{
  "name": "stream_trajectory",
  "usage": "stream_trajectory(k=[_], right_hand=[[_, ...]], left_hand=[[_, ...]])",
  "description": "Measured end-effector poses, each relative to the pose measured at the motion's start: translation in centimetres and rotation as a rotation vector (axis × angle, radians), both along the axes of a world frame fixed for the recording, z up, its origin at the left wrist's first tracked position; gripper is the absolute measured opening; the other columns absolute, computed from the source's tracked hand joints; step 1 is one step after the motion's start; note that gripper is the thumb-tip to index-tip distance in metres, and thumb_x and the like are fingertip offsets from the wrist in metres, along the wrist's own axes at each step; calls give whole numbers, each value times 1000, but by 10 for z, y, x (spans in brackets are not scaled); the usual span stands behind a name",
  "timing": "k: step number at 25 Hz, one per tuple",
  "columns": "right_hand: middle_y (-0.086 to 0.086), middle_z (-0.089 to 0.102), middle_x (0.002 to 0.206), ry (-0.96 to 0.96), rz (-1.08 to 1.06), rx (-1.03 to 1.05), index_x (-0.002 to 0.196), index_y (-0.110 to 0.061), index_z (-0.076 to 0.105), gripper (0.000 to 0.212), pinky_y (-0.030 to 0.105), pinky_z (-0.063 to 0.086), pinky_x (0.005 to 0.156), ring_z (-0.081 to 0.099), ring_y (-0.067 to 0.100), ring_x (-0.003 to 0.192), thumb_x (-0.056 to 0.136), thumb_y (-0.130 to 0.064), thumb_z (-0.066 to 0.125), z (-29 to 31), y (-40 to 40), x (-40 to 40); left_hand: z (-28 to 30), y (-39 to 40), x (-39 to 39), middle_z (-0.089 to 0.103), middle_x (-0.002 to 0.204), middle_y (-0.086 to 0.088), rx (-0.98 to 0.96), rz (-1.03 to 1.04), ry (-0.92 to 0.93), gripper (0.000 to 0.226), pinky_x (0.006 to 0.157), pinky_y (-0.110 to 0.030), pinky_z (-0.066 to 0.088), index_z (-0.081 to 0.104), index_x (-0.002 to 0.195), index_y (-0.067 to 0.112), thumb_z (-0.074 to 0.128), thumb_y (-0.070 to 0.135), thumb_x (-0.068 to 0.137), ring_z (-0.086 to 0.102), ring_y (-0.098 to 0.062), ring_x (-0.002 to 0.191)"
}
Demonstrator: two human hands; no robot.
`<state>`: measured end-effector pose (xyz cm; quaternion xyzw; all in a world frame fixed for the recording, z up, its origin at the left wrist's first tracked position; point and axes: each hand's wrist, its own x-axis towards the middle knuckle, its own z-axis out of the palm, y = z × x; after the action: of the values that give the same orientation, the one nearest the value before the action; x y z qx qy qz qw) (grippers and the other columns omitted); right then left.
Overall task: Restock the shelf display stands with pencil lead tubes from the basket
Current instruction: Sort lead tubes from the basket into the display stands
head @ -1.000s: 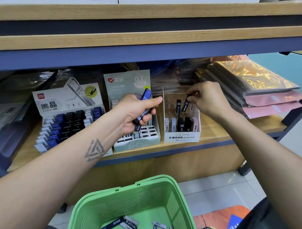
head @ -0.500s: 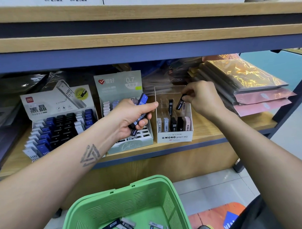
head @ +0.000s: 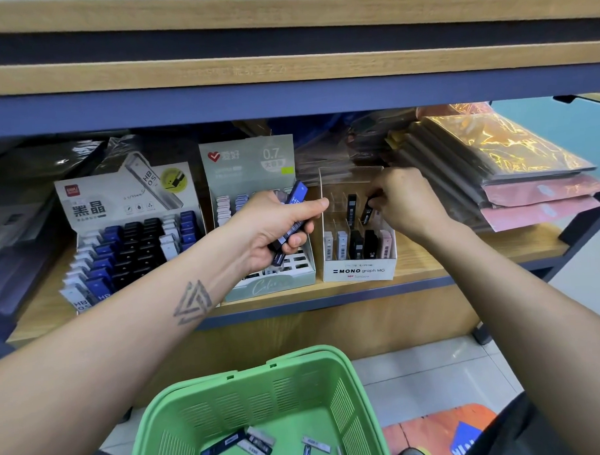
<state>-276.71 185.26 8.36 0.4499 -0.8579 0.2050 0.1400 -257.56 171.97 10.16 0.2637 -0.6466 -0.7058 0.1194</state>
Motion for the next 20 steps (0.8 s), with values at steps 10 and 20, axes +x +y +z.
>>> stream_trajectory(k=[10, 20], right_hand=[[16, 70, 109, 80, -1, -29, 108, -6, 74, 25, 44, 58, 83, 67, 36, 95, 86, 4, 66, -4, -3, 2], [6, 76, 85, -829, 352, -347, 100, -12, 78, 11, 28, 53, 69, 68, 15, 75, 93, -18, 71, 11, -13, 46]], left_hand=[[-1, -1, 0, 59, 61, -5, 1, -14, 0, 26, 33, -18, 29, 63, 87, 7, 80, 27, 86, 42, -10, 38], [1, 4, 2, 54, 58, -7, 145, -41, -8, 44, 32, -15, 25, 60, 95, 3, 52, 46, 103, 39, -10, 35]])
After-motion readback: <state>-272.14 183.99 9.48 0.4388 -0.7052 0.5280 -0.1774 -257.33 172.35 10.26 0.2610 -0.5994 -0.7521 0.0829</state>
